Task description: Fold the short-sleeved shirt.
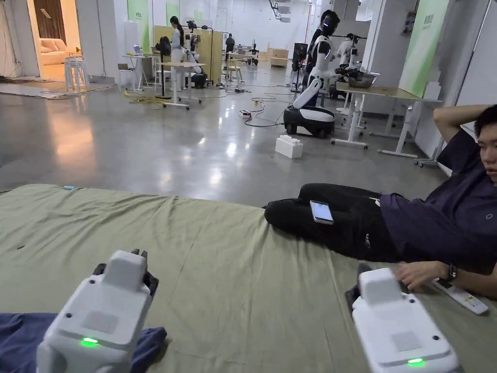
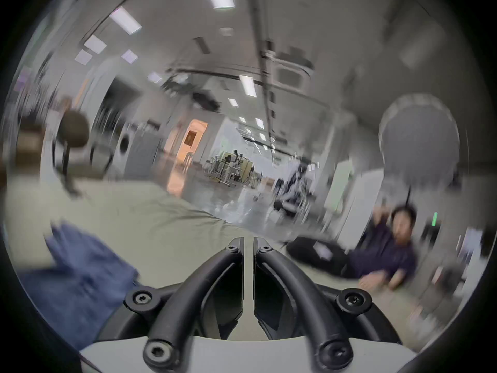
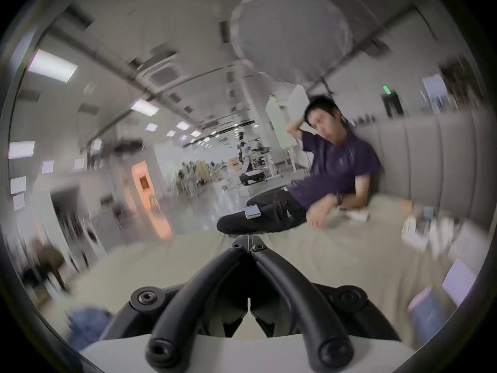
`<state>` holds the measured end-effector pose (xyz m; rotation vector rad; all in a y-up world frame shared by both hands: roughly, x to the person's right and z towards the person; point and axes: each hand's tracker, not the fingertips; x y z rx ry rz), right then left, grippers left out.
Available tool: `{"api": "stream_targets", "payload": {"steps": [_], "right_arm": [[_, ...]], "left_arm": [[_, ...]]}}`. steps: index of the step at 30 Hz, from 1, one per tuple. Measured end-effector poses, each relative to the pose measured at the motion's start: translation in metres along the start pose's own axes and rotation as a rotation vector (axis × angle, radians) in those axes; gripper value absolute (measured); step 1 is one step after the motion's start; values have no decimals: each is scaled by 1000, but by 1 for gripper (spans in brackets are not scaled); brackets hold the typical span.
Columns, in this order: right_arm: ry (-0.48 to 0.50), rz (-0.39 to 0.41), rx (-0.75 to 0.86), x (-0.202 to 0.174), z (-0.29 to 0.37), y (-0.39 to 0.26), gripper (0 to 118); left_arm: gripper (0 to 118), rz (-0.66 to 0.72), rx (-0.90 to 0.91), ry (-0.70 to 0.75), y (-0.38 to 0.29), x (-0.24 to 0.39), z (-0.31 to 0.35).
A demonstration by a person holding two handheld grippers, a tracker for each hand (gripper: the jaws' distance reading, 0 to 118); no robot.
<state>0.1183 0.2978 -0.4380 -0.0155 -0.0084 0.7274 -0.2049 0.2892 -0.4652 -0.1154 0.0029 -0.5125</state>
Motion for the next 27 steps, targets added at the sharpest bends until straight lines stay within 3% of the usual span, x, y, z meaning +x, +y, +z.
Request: {"api": "stream_targets", "payload": {"steps": [3,5,7,8,10,14,17,18,22,27], "right_arm": [[54,490,61,-28,3,-8,0],[84,603,50,-35,4,-14,0],[89,585,40,-34,4,-16,0],[79,562,39,-33,4,-16,0],[53,436,16,-27,3,-13,0],[0,-88,-67,-4,-2,-7,0],[-56,-376,-110,5,-2,-11,0],[-72,-514,-161,4,-1,-17,0],[-136,-713,-181,-2,2,-23,0],[-157,-693,-137,-4,9,-17,0]], "left_arm": [[7,-432,-9,24,-9,18,-3],[7,-636,18,13,-17,25,-3],[7,-723,46,18,-21,28,-2],[7,-703,46,13,-20,25,-1],[6,-505,45,-1,-13,19,2],[6,45,7,-39,1,-4,1],[6,394,39,-42,-1,-16,2],[6,494,44,-26,-3,-18,3],[6,705,36,26,-9,-21,5],[6,674,43,23,-10,-25,10]]}}
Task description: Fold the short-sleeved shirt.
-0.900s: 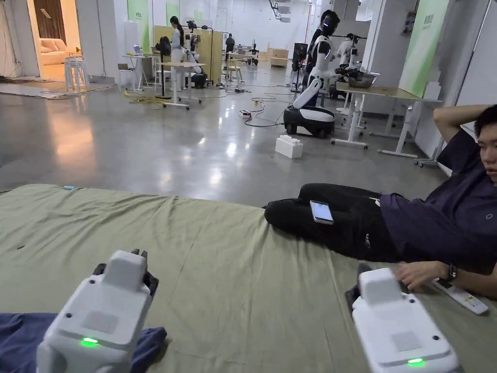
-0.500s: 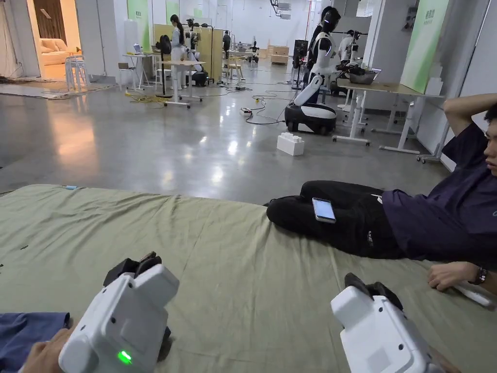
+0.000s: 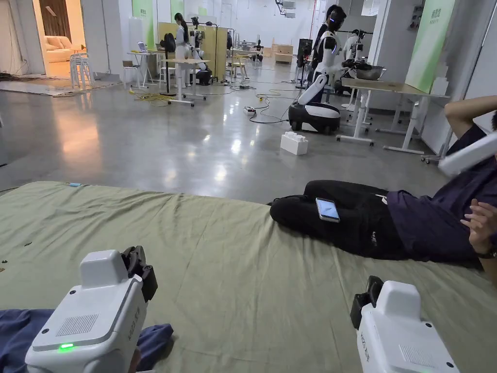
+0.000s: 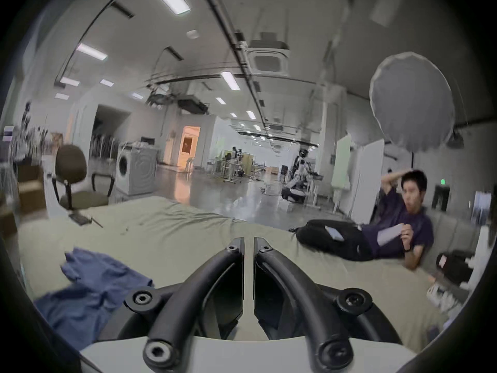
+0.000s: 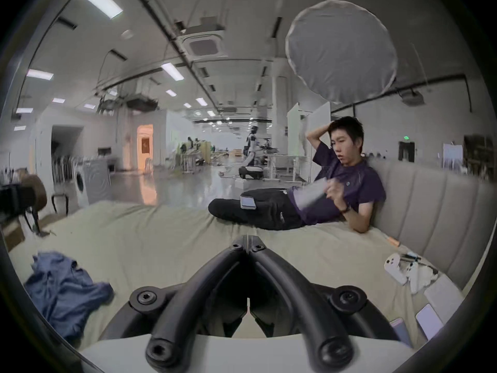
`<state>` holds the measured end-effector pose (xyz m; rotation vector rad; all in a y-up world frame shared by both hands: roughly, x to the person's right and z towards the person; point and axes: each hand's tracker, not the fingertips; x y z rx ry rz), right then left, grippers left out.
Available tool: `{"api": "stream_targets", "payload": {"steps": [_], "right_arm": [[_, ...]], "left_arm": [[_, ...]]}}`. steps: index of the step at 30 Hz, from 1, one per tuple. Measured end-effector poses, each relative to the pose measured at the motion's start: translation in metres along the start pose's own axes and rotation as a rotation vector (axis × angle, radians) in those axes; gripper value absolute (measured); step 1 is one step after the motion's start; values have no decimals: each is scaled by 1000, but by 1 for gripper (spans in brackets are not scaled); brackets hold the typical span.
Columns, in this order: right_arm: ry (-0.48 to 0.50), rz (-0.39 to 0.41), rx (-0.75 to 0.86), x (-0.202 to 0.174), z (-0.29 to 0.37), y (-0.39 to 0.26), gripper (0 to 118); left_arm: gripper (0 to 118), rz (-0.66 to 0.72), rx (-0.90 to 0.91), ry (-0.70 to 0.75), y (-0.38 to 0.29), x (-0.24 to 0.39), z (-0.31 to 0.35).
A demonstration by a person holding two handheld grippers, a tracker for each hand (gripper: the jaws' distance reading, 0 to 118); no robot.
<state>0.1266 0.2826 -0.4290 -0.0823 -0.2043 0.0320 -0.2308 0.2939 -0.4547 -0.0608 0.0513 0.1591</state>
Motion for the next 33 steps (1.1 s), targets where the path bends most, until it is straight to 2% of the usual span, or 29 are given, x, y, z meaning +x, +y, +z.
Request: {"api": "stream_targets", "payload": {"steps": [6,11,18,24,28,29,30,33], "right_arm": [[21,35,-4,-4,3,9,0],[47,47,-1,-14,5,10,0],[99,86,-49,-35,-4,-6,0],[127,107,-94,-53,-9,-27,0],[145,127,-120,-64,-12,-35,0],[150,134,-125,-67,-13,-37,0],[157,134,-130,-68,-14,-38,0],[165,135,-144,-73,-16,-42,0]], "left_arm": [[6,-98,-95,-28,9,-13,3],[6,-86,-170,-16,10,-49,12],[6,-114,-420,63,-7,-147,26],[6,-56,-676,163,-53,-243,18],[7,-43,-795,174,-83,-279,5],[10,-49,-837,179,-90,-283,1],[19,-38,-858,172,-98,-287,-3],[86,-13,-867,125,-111,-288,-13]]}}
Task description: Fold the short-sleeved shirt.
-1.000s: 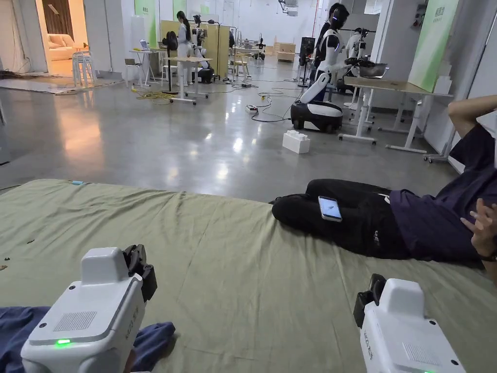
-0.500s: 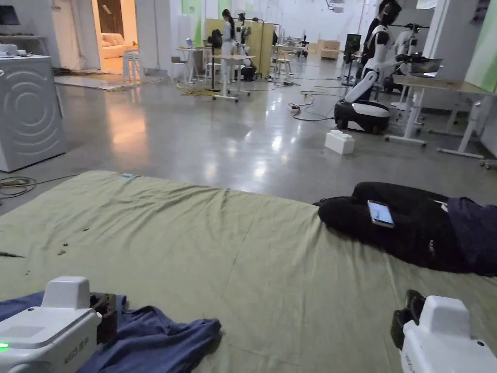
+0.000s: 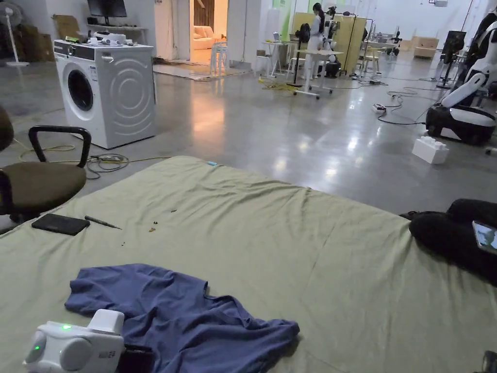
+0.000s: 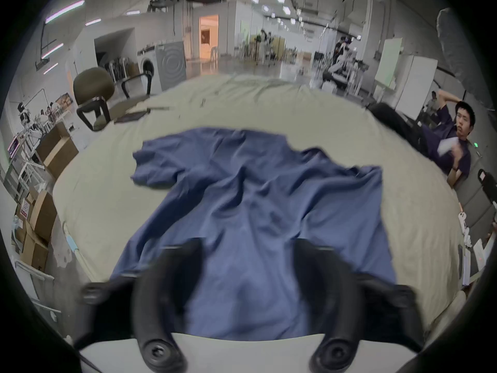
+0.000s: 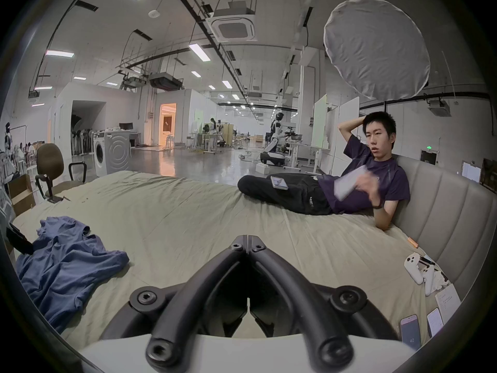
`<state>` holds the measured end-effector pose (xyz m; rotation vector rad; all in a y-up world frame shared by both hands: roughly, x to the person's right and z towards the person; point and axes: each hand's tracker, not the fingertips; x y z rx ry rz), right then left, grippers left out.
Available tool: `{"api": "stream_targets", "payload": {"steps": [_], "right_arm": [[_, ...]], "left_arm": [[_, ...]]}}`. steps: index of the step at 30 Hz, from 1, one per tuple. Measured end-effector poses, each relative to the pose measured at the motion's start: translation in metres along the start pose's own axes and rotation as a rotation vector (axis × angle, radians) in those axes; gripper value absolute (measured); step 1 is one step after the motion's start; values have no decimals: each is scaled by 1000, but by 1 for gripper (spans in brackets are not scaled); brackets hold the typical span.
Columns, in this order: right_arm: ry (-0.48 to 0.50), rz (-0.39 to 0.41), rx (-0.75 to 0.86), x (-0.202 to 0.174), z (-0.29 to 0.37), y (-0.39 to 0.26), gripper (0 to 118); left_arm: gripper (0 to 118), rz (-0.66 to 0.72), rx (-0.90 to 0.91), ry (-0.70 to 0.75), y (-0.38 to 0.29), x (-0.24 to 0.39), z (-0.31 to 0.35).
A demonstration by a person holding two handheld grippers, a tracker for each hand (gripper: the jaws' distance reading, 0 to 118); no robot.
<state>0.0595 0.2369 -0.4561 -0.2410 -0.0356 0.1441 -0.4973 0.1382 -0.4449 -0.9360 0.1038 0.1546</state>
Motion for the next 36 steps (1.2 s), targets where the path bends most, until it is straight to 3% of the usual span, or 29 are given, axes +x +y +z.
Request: {"api": "stream_targets", "payload": {"steps": [1,2,5,7,9,15,18,22,29,36], "right_arm": [[0,5,-2,-1,-1,-1,0],[0,8,-5,-2,-2,-2,0],[1,10,-20,-3,-5,-4,0],[1,13,-25,-3,-5,-5,0],[-1,24,-26,-2,-5,-6,0],[-6,6,-49,1,-6,-9,0],[4,-5,-46,1,-5,-9,0],[7,15,-27,1,-2,-8,0],[6,-12,-14,7,5,-2,0],[-6,-27,20,21,14,6,0]], "left_arm": [[108,2,-2,-16,0,3,-5],[115,-2,-2,-30,-1,7,-11],[115,-59,-46,-44,-8,20,-40],[114,-132,-129,25,-16,29,-58],[109,-162,-27,54,-22,34,-57],[102,-195,25,52,-28,37,-46],[83,-213,53,85,-27,41,-44],[11,-213,54,80,-27,40,-45],[7,-34,190,-30,-11,43,-12],[7,-14,425,-138,36,73,54]]}}
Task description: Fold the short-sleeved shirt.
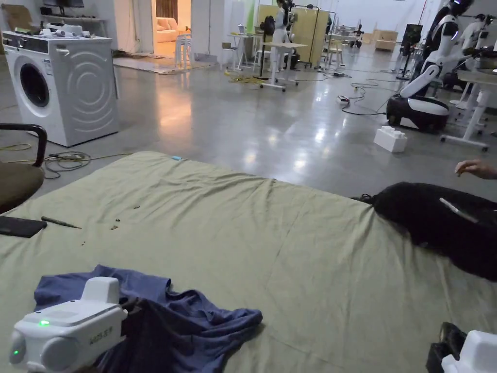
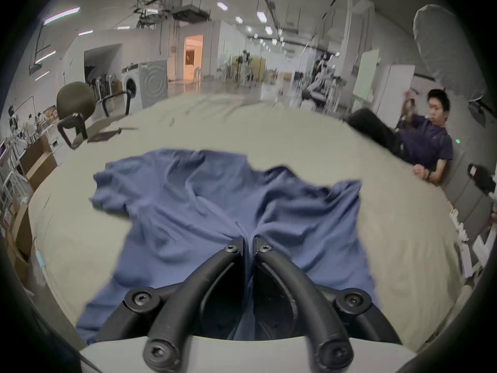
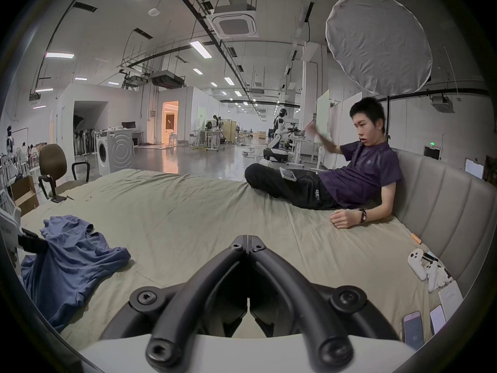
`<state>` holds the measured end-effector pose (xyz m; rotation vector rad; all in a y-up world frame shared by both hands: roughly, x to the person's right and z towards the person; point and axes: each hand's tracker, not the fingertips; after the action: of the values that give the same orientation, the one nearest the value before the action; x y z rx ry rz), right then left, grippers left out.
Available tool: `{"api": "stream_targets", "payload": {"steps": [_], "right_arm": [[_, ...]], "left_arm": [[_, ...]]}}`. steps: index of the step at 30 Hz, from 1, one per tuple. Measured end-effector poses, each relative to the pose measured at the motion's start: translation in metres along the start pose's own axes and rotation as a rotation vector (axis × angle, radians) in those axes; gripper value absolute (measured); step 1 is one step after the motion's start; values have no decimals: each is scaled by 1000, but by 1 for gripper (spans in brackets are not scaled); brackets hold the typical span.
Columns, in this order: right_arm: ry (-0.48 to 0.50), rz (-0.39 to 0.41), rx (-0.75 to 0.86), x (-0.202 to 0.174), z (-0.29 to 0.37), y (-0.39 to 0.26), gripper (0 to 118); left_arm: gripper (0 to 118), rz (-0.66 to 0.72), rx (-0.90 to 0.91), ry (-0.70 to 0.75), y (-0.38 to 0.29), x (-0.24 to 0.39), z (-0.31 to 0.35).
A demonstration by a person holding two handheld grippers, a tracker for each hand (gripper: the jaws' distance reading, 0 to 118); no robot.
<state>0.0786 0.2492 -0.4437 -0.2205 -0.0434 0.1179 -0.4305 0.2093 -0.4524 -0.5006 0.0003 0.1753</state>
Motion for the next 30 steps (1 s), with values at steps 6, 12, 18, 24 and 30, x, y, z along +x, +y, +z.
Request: {"api": "stream_targets", "payload": {"steps": [6,12,18,24,30], "right_arm": [[-23,-18,34,18,11,10,0],[-51,-8,73,39,21,20,0],[-100,-26,98,69,36,26,0],[-171,-19,113,105,56,25,0],[-238,-27,83,141,70,13,0]], "left_arm": [[7,-97,159,-92,75,63,30],[6,-177,259,-235,129,148,50],[6,-233,276,-394,147,241,49],[6,-286,206,-561,120,343,26],[6,-305,11,-649,52,420,-10]]}}
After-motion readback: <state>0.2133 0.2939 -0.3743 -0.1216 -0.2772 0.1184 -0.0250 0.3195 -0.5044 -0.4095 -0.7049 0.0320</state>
